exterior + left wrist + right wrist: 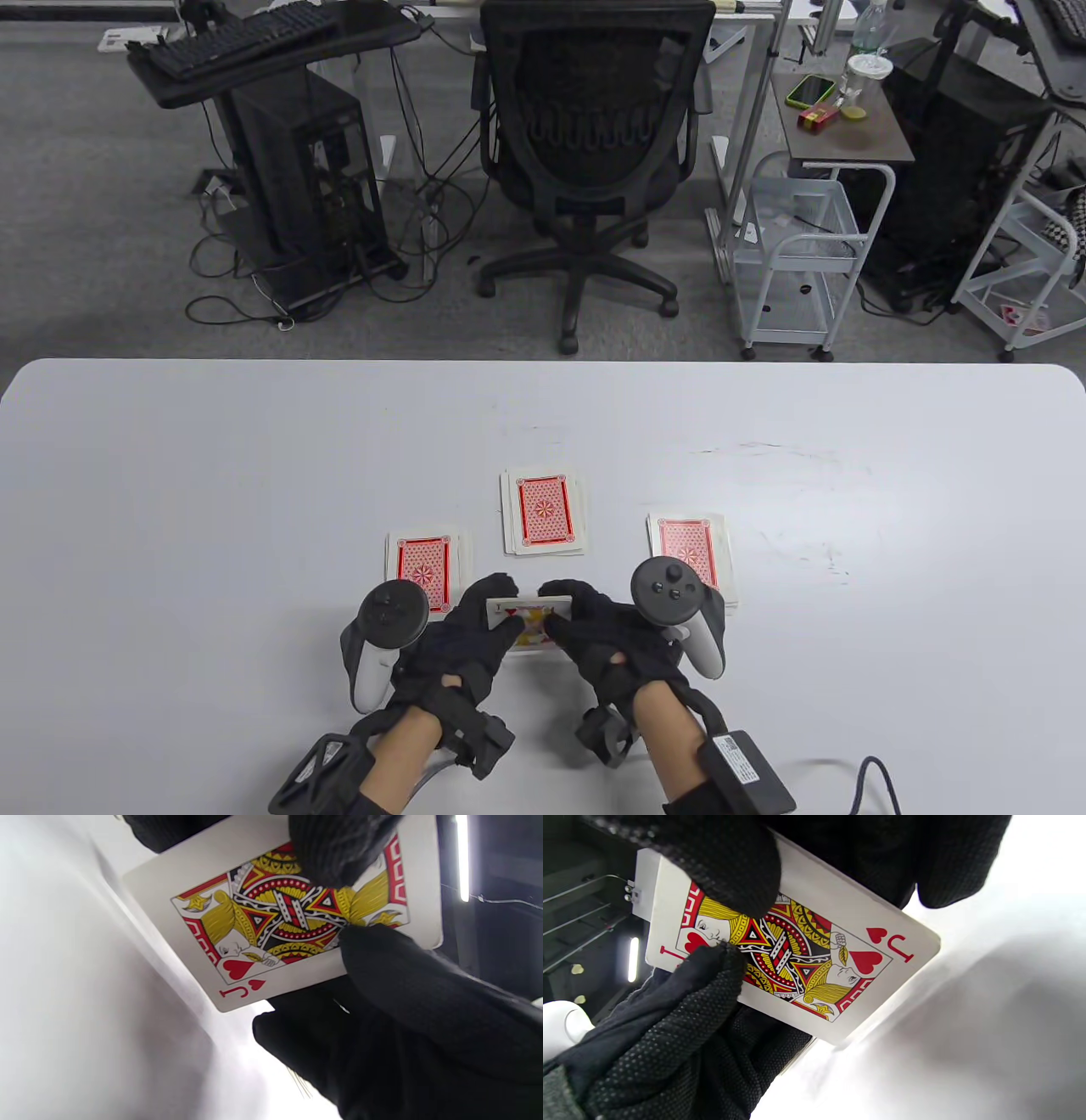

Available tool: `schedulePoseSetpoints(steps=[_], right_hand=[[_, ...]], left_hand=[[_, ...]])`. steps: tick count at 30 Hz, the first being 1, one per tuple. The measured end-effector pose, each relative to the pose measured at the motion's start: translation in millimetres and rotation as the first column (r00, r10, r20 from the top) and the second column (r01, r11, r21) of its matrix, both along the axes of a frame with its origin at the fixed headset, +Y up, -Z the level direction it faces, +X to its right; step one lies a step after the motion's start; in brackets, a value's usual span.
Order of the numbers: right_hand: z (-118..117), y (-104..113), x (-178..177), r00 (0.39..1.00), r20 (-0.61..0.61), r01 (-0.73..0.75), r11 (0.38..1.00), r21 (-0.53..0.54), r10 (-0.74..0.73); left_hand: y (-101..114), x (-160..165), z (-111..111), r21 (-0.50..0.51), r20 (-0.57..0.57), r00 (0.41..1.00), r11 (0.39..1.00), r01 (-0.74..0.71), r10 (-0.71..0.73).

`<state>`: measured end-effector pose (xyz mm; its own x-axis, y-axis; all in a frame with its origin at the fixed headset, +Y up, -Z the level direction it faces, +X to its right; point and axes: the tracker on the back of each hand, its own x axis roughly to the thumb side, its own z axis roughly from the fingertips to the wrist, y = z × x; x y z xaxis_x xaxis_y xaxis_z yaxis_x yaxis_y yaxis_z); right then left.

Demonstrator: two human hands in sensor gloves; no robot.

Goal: Four-player card dealing with fan arrangement

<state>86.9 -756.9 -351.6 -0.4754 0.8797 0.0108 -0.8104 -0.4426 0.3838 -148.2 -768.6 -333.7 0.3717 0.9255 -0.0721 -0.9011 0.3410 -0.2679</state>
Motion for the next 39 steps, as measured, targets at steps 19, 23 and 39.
schedulePoseSetpoints(steps=[19,23,39], right_hand=[[-4,21,2,0.883,-0.013,0.47,0.883,0.004,-0.47],[-2,14,-8,0.852,-0.034,0.517,0.85,-0.103,-0.523],[-2,110,-12,0.99,0.137,-0.026,0.895,0.446,-0.039]], left_hand=[[-18,-17,-11,-0.207,0.091,0.828,0.823,-0.528,0.554],[-17,-3,-9,-0.236,0.18,0.755,0.773,-0.589,0.63],[8,2,0,-0.099,0.275,0.809,0.852,-0.514,0.52]])
